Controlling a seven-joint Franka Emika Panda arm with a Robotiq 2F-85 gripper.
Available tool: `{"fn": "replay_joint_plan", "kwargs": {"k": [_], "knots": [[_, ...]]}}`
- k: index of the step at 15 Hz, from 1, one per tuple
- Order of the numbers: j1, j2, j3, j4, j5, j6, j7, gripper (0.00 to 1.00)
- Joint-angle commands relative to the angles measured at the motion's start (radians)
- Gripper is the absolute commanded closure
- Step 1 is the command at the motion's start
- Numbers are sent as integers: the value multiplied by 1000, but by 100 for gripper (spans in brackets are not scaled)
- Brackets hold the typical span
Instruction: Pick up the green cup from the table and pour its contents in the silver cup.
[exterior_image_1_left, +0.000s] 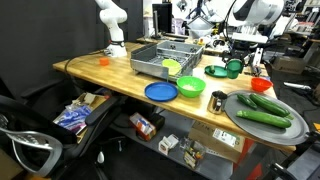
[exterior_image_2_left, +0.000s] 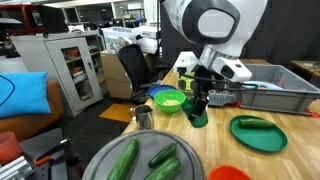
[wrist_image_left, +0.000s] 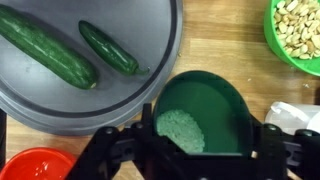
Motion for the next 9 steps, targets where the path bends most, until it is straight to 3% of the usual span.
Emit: {"fn": "replay_joint_plan", "kwargs": {"k": [1, 5, 8, 9], "knots": [[51, -95, -7, -85, -61, -21, 66, 46], [115, -181, -5, -155, -132, -117, 176, 46], [116, -210, 19, -185, -88, -168, 198, 46], [117, -182, 19, -154, -105, -161, 188, 21]]}}
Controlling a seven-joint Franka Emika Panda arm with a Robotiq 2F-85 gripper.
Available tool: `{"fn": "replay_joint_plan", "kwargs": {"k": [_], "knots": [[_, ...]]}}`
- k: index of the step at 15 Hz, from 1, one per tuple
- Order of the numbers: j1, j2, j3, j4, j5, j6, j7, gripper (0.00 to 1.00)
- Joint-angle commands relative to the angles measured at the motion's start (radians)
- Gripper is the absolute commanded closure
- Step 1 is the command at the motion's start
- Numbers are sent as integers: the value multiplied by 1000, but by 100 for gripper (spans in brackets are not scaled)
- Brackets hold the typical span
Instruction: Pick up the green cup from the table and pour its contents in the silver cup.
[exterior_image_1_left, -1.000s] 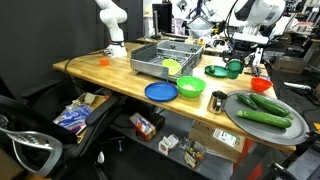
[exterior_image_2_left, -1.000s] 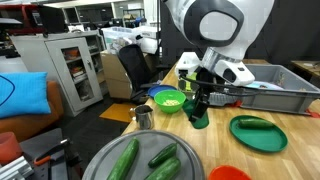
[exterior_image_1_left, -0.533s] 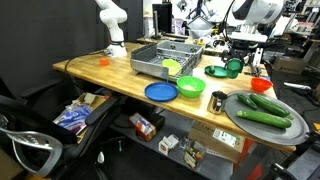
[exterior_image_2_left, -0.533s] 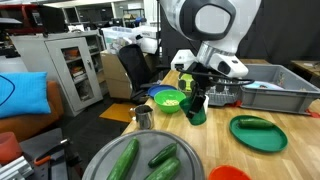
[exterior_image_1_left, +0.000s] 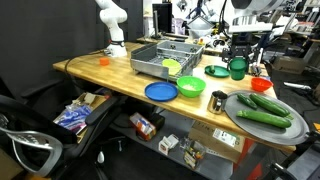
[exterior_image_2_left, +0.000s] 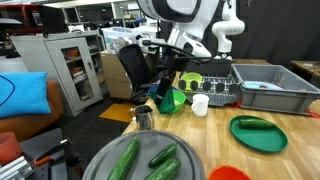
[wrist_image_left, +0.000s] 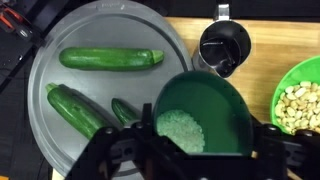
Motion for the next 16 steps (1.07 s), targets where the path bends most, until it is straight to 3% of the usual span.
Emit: {"fn": "replay_joint_plan", "kwargs": {"k": [1, 7, 8, 12, 16], "knots": [[-10, -6, 13, -4, -3, -5, 7, 21], [-12, -10, 13, -11, -2, -6, 9, 21], [-6, -12, 12, -11, -13, -21, 26, 46], [43, -20, 3, -8, -128, -96, 184, 46], [85, -31, 41, -4, -182, -216, 283, 46]]}}
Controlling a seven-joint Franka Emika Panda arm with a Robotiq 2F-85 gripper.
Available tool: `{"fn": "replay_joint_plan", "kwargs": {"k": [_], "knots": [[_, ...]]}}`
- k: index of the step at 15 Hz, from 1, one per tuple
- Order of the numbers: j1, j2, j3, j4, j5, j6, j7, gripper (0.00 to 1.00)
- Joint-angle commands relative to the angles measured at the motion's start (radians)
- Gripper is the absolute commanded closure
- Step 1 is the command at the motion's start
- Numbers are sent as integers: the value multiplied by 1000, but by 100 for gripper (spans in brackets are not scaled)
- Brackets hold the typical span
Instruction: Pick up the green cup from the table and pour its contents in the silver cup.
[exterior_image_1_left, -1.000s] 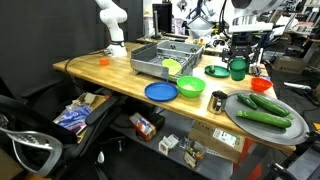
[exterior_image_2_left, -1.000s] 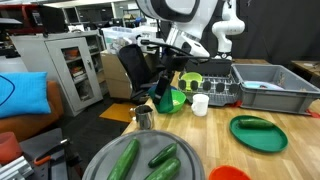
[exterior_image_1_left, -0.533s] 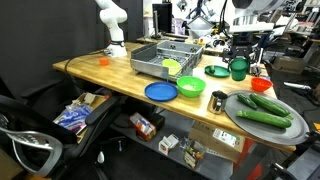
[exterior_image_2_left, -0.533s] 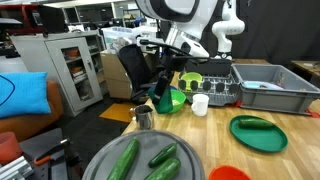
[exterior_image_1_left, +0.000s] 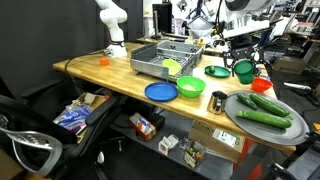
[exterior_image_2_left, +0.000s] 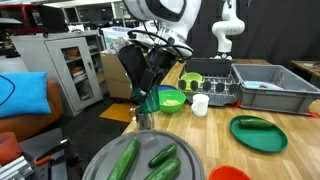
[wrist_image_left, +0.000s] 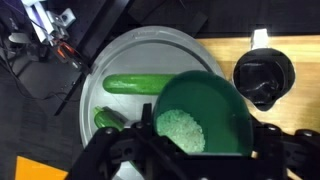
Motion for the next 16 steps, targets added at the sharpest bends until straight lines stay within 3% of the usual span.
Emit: {"fn": "replay_joint_plan", "kwargs": {"k": [1, 4, 5, 10, 11, 16], "knots": [[22, -11, 28, 12, -48, -90, 75, 46], [27, 9, 36, 25, -59, -70, 127, 46], [23, 1, 45, 12, -45, -64, 110, 21], [20, 4, 43, 16, -49, -63, 117, 21], [20, 4, 43, 16, -49, -63, 117, 46], [38, 4, 37, 4, -101, -34, 204, 46]]}}
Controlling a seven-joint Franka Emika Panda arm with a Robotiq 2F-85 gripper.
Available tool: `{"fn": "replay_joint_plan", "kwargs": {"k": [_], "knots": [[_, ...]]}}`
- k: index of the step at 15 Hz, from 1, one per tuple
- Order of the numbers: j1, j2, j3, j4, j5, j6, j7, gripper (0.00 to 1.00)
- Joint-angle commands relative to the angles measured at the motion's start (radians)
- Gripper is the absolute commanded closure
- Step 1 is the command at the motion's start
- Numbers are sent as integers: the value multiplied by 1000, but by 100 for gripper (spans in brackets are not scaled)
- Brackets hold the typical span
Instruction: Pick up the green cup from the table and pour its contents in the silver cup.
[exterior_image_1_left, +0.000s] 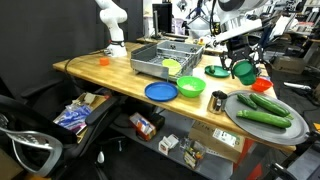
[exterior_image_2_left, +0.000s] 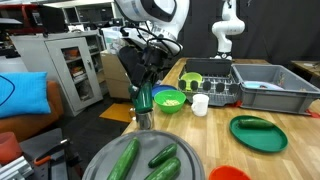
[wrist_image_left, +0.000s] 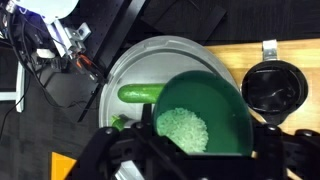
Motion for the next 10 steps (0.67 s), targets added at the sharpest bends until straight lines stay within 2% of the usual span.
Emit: {"fn": "replay_joint_plan", "kwargs": {"k": [1, 5, 10], "knots": [[3, -1, 7, -9, -55, 22, 61, 46], [24, 1, 16, -7, -136, 33, 132, 46], [44, 25, 46, 14, -185, 14, 157, 46]]}}
